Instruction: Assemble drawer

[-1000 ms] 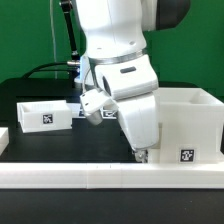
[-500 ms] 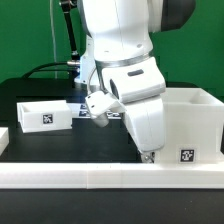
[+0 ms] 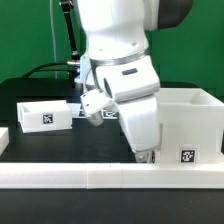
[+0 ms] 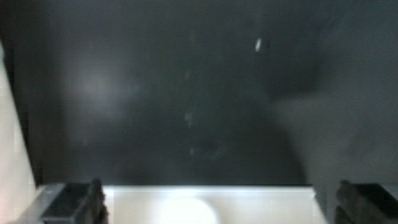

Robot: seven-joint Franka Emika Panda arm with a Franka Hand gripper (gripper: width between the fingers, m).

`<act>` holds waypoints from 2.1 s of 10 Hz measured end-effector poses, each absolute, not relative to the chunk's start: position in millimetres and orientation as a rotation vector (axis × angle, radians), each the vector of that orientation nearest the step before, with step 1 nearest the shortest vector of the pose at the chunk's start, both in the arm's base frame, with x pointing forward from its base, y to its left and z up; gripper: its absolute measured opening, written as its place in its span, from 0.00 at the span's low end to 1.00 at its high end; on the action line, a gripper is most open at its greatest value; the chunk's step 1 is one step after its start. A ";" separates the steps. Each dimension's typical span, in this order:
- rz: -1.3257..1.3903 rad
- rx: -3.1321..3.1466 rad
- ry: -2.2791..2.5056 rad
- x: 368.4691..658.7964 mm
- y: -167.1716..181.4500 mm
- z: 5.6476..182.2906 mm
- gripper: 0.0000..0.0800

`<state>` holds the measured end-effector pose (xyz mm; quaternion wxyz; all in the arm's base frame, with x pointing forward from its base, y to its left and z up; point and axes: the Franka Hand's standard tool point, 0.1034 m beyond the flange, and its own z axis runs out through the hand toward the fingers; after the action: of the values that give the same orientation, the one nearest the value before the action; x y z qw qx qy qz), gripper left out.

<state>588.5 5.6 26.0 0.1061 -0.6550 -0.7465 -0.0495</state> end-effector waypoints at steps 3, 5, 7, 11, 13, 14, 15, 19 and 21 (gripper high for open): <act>-0.181 -1.987 -2.208 587.0 -25.3 41.3 0.81; -0.237 -2.117 -2.187 561.6 -47.3 51.1 0.81; -0.256 -2.164 -2.192 536.1 -51.1 47.6 0.81; -0.228 -2.181 -2.177 507.2 -51.2 42.9 0.81; -0.225 -2.211 -2.142 506.6 -51.2 42.1 0.81; -0.225 -2.211 -2.141 506.4 -51.5 41.8 0.81; -0.226 -2.255 -2.093 506.0 -52.5 42.0 0.81; -0.243 -2.715 -1.584 457.6 -81.5 52.9 0.81; -0.227 -2.847 -1.326 443.1 -90.7 55.4 0.81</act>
Offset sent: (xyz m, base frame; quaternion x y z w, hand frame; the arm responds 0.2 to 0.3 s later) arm -0.0394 -0.0307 0.0298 -0.0745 0.0016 0.0942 0.9928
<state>443.1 -90.7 55.4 -0.0035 -0.9041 -0.4213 -0.0720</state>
